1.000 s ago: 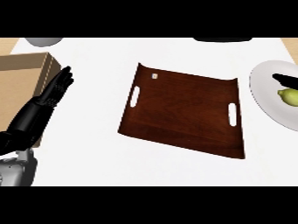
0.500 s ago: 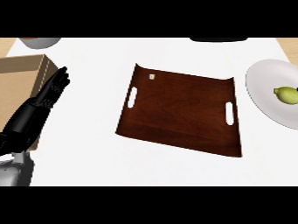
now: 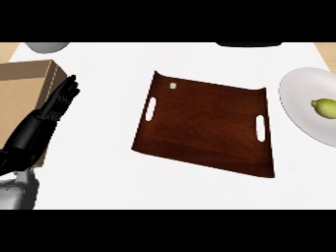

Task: Pick the lemon from the tray and place it in the plate

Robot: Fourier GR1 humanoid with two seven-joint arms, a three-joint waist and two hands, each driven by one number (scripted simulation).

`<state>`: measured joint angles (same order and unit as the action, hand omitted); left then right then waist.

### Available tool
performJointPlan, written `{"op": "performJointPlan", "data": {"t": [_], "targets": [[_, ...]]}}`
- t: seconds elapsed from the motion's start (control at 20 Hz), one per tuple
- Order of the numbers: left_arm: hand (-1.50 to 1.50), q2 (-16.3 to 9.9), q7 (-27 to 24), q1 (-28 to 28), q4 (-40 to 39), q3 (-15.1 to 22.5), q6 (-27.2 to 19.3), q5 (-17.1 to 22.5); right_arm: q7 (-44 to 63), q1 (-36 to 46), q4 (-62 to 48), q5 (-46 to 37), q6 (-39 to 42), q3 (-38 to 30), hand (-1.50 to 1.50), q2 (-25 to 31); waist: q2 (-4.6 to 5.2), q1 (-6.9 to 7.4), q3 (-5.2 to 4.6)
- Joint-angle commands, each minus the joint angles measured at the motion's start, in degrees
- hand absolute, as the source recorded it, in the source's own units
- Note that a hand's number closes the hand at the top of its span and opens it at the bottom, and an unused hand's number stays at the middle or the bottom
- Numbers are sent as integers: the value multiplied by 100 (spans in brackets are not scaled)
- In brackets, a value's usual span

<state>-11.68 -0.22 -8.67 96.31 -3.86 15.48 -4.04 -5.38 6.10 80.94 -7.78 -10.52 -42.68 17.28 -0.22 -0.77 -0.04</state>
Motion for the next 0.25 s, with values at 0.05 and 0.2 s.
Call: {"op": "performJointPlan", "data": {"t": [0.05,0.2], "targets": [[0,244,255,158,393,302,-141,-250,454,-787,1195,179,249,94,-150,-161,9,43,2],[0,109,70,-88,-31,26,28,-75,361,-970,1060,478,658,23,-150,24,17,42,4]]}}
